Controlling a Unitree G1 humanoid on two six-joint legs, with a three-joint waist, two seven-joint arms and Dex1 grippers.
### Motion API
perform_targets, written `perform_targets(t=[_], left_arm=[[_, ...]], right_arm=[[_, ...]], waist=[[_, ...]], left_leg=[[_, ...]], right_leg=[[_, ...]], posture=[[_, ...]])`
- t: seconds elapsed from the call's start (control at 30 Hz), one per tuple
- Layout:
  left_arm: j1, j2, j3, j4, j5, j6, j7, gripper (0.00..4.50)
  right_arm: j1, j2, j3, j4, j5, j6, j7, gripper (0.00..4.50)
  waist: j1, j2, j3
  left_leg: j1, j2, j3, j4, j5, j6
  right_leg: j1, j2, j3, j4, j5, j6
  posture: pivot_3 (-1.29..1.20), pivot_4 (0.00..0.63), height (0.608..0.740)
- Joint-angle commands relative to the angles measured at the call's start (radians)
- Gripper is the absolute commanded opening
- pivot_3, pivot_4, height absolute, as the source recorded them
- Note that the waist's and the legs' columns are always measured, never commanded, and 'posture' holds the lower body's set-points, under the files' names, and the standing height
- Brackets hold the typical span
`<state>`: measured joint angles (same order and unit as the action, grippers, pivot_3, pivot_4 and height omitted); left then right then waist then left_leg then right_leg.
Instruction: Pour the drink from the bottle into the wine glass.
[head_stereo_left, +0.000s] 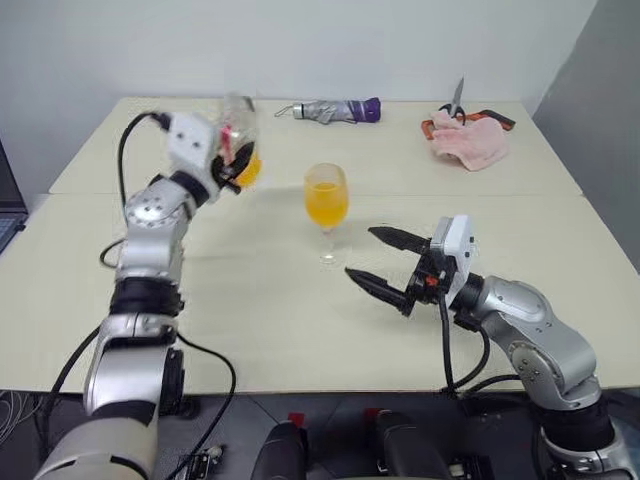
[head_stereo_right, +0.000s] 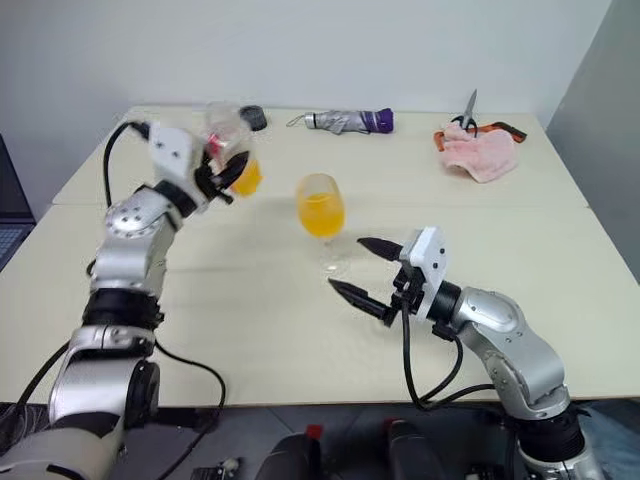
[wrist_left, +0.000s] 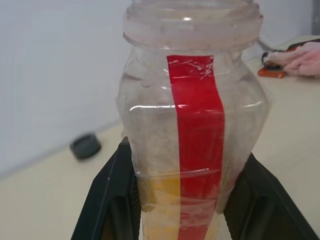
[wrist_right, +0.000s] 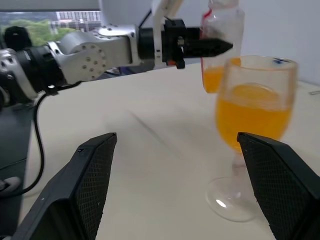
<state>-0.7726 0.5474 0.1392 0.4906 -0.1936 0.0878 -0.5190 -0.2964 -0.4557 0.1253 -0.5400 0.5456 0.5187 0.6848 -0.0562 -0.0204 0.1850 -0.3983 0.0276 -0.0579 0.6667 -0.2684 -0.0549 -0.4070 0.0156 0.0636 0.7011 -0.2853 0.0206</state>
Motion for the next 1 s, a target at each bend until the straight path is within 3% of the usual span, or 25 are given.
perform_targets(t=[0.03,0.33,0.67,0.93,1.0], left_arm=[[0.069,0.027,0.106,-0.155,-0.094,0.166,0.032,1.69],[0.241,0.04,0.199,-0.248,-0.157,0.286,0.032,1.69],[0.296,0.054,0.167,-0.172,-0.093,0.179,0.006,1.69],[0.333,0.028,0.184,-0.183,-0.097,0.12,0.024,4.32],[0.342,0.025,0.184,-0.197,-0.094,0.113,0.032,4.48]], right_arm=[[-0.034,-0.019,0.014,-0.039,0.047,0.031,0.048,4.12],[-0.082,-0.005,0.058,0.017,0.007,-0.002,0.088,4.12],[-0.084,0.005,0.074,0.037,-0.018,-0.026,0.116,4.12],[-0.08,-0.006,0.072,0.022,-0.013,-0.01,0.116,4.12],[-0.078,-0.011,0.07,0.019,-0.01,-0.006,0.118,4.12]], waist=[[0.001,0.0,0.0],[0.013,0.0,0.0],[0.023,0.0,0.0],[0.024,0.0,0.0],[0.024,0.0,0.0]], left_leg=[[0.0,0.0,0.0,0.0,0.0,0.0],[-0.001,0.0,-0.001,0.006,0.0,0.0],[0.0,-0.001,0.0,0.008,0.0,0.0],[0.0,0.0,0.0,0.009,0.0,0.0],[-0.001,0.0,-0.001,0.009,0.0,0.0]], right_leg=[[0.0,0.0,0.0,0.0,0.0,0.0],[0.001,-0.001,-0.001,0.003,0.0,0.0],[0.001,0.0,-0.001,0.005,0.0,0.0],[0.001,0.0,0.0,0.005,0.0,0.0],[0.001,-0.001,-0.001,0.005,0.0,0.0]], posture=[[0.0,0.15,0.74],[0.0,0.15,0.74],[0.0,0.15,0.74],[0.0,0.15,0.74],[0.0,0.15,0.74]])
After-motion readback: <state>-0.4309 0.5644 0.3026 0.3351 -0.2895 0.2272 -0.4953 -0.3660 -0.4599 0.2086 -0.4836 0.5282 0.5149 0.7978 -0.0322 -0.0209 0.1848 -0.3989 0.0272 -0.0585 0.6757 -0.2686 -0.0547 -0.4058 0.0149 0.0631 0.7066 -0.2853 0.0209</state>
